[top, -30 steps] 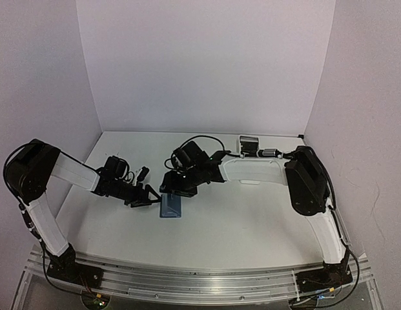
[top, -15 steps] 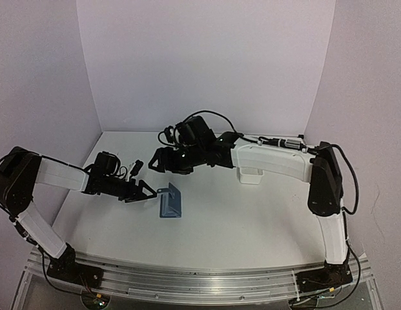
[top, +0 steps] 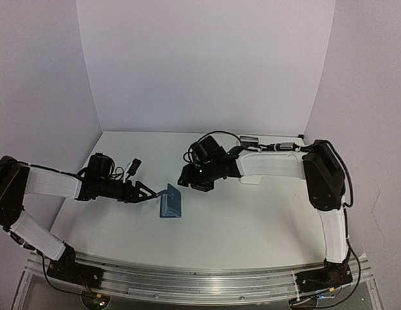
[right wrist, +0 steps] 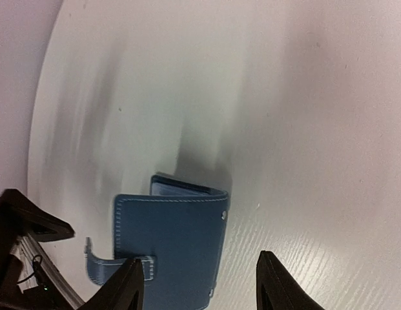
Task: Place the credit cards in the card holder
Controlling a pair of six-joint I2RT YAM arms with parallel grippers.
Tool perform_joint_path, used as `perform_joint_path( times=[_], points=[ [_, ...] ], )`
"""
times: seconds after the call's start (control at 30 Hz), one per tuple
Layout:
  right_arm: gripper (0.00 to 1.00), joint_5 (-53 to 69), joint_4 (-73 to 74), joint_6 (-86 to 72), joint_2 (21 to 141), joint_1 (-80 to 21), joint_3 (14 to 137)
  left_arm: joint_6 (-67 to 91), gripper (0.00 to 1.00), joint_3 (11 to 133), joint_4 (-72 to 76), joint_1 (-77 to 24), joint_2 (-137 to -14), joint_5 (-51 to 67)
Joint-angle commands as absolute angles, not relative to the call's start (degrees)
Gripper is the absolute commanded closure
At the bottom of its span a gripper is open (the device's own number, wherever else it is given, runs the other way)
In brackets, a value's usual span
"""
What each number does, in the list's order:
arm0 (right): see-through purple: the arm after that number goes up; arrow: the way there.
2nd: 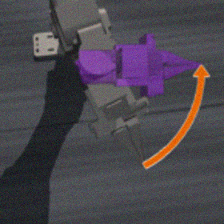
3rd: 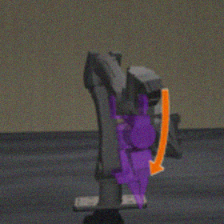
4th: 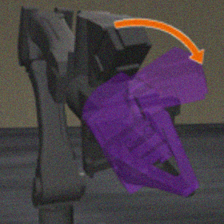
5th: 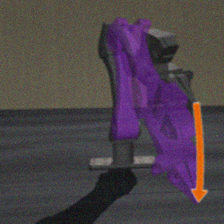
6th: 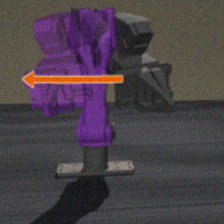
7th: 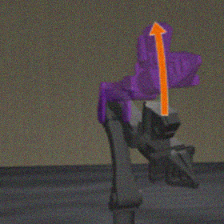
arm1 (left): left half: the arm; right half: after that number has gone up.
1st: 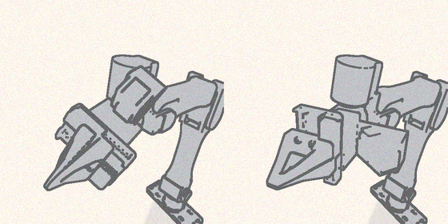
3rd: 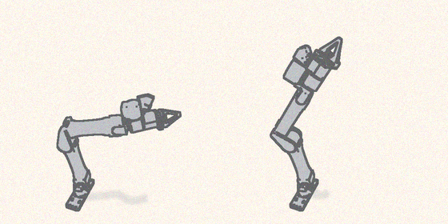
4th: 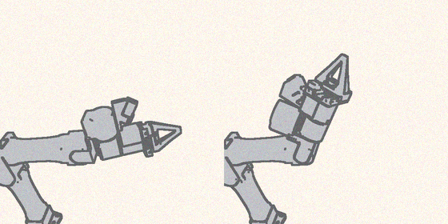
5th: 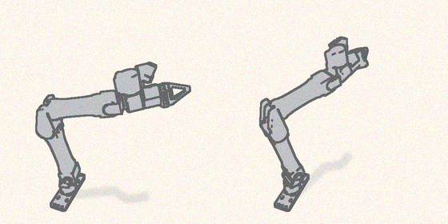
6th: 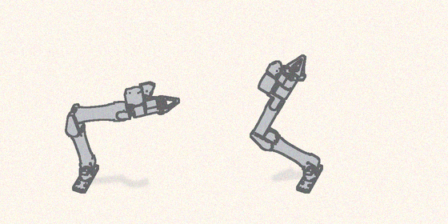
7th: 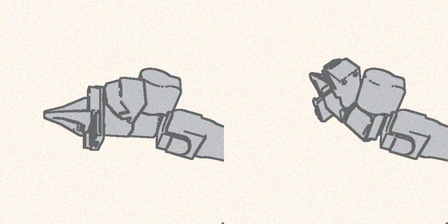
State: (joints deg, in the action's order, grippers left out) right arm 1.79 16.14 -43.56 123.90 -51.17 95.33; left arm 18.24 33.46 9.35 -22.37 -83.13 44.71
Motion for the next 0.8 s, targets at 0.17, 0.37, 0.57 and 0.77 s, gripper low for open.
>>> perform_joint_path(
  times=[0.17,0.37,0.57,0.77],
  points=[
    [0.51,3.7,16.48,-46.09,132.01,-54.4,100.71,16.93,0.0,45.05,2.22,-25.25,-94.99,37.55],
    [0.55,3.66,16.91,-47.34,134.82,-55.65,100.85,23.78,0.17,43.93,0.5,-29.2,-98.09,32.1],
    [0.53,5.19,16.38,-47.86,135.13,-55.62,99.12,23.69,0.58,40.87,7.62,-29.27,-100.02,26.38],
    [0.52,10.12,9.78,-49.26,134.35,-54.67,93.36,23.5,0.74,40.09,9.41,-29.27,-103.06,25.37]
  ],
)
